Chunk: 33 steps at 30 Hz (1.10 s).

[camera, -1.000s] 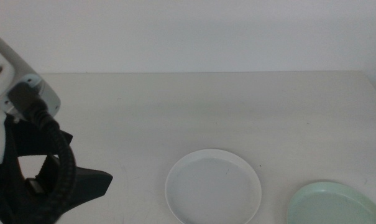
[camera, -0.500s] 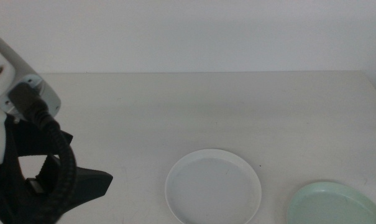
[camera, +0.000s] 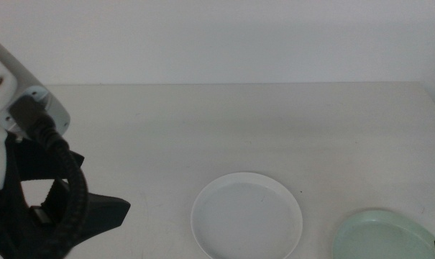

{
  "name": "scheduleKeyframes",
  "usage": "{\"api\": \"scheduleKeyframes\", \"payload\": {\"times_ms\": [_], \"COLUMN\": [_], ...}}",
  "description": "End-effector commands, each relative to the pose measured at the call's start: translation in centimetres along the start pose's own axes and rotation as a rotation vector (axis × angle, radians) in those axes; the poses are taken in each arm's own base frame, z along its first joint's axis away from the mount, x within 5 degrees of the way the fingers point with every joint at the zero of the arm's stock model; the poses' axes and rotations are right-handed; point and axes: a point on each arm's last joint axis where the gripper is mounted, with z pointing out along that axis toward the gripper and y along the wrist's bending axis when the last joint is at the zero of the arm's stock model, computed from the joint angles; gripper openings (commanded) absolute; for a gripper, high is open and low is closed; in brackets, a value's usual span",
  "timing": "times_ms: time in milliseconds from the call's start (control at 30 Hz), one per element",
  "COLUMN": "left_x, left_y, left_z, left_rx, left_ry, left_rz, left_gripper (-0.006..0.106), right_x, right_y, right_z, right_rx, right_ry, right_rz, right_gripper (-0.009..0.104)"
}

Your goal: Stack the three bowls on top of each other.

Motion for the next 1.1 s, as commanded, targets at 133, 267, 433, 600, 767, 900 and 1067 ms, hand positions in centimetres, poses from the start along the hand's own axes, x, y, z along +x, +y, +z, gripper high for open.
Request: {"api": "scheduleKeyframes", "payload": {"times_ms": [133, 267, 433, 600, 767, 900, 1067], "left_x": [-1.0, -1.0, -1.0, -1.0, -1.0, -1.0, -1.0], "left_y": [-0.2, -0.2, -0.2, -0.2, -0.2, -0.2, -0.2], "left_z": [-0.7, -0.7, -0.7, -0.7, -0.7, -0.7, -0.7], "left_rx": [0.0, 0.0, 0.0, 0.0, 0.0, 0.0, 0.001], "left_ry": [-0.084, -0.084, -0.084, -0.084, -0.084, -0.084, -0.083], "left_rz": [-0.008, -0.008, -0.008, -0.008, -0.008, -0.008, -0.008], "left_gripper": [0.094, 0.094, 0.094, 0.094, 0.094, 0.094, 0.094], "right_x": [-2.3, -3.4, -4.2, -4.6, -4.6, -4.5, -4.7], "right_y": [-1.6, -2.4, -2.9, -3.3, -3.5, -3.5, -2.7], "right_z": [1.9, 3.7, 5.4, 6.6, 7.4, 7.4, 4.5], "right_rx": [0.012, 0.025, 0.035, 0.038, 0.038, 0.035, 0.027], "right_ry": [0.038, 0.041, 0.052, 0.074, 0.107, 0.115, 0.081], "right_rz": [-0.087, -0.139, -0.191, -0.21, -0.209, -0.208, -0.235], "right_gripper": [0.052, 0.052, 0.052, 0.045, 0.029, 0.01, -0.001]}}
